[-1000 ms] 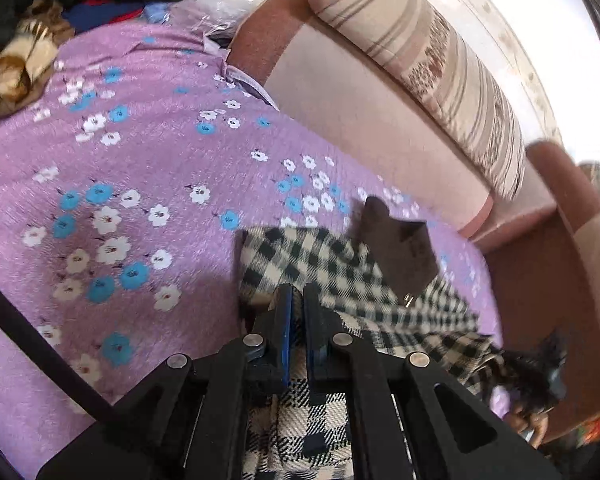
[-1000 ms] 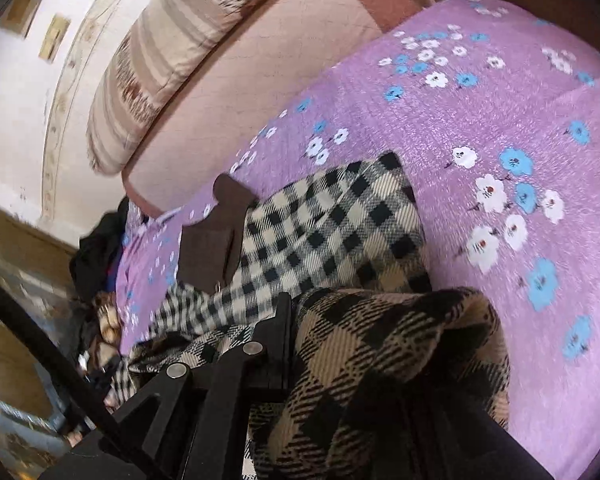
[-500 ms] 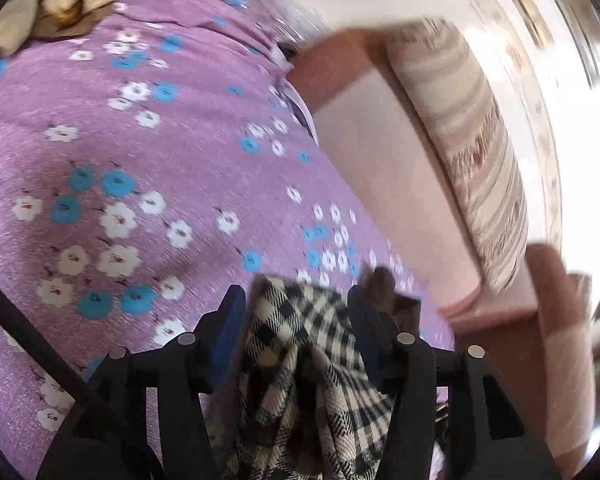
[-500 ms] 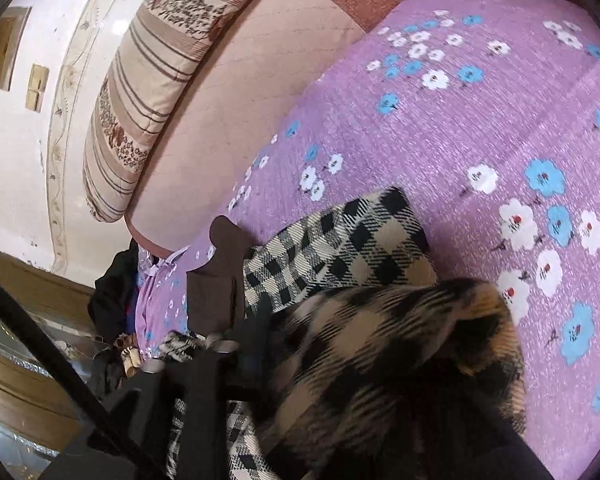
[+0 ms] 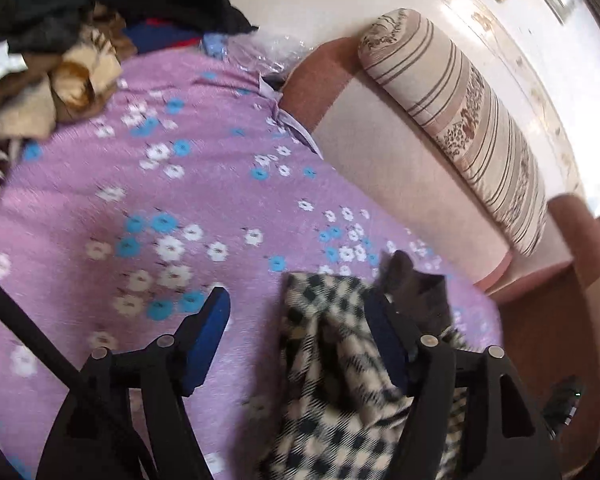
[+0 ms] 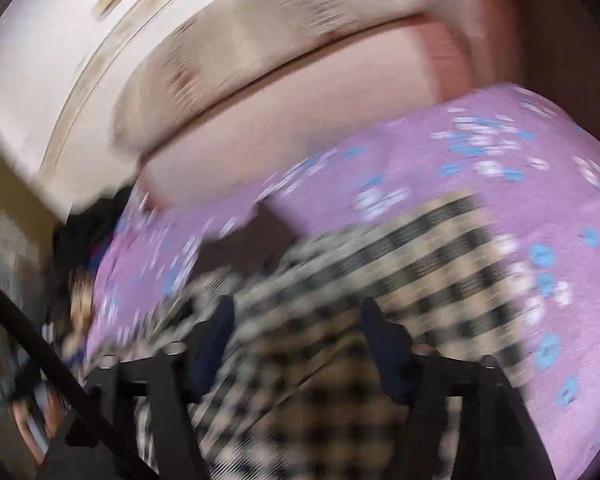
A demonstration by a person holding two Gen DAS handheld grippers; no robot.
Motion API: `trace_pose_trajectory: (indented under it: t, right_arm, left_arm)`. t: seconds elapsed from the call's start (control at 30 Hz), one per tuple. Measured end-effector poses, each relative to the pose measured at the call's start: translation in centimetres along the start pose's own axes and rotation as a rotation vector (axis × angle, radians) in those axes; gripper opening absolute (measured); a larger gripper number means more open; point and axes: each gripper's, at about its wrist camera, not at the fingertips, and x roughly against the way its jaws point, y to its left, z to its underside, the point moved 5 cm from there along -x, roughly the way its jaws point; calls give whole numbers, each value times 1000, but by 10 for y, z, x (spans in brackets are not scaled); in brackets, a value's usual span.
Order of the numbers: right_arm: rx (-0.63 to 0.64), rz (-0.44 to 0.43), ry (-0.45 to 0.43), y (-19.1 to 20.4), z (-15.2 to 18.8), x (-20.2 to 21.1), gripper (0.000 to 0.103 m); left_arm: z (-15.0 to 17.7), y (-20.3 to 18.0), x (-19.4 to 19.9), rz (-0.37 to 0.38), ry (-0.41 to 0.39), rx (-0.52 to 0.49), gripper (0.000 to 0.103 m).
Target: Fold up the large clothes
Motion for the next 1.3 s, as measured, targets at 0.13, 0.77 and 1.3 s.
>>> trace_pose_trajectory:
  t: [0.13, 0.77, 1.3]
  right_arm:
    - [185, -86, 165, 74, 61, -25, 41]
    - [346, 110, 242, 203, 24, -170, 52]
    - [-113, 234, 67, -65, 117, 115, 59]
  left_arm:
    - [10, 8, 12, -33, 37, -64, 71]
    - [58, 14, 6, 1, 216, -266, 71]
    - [116, -16, 12, -112, 237, -513, 10]
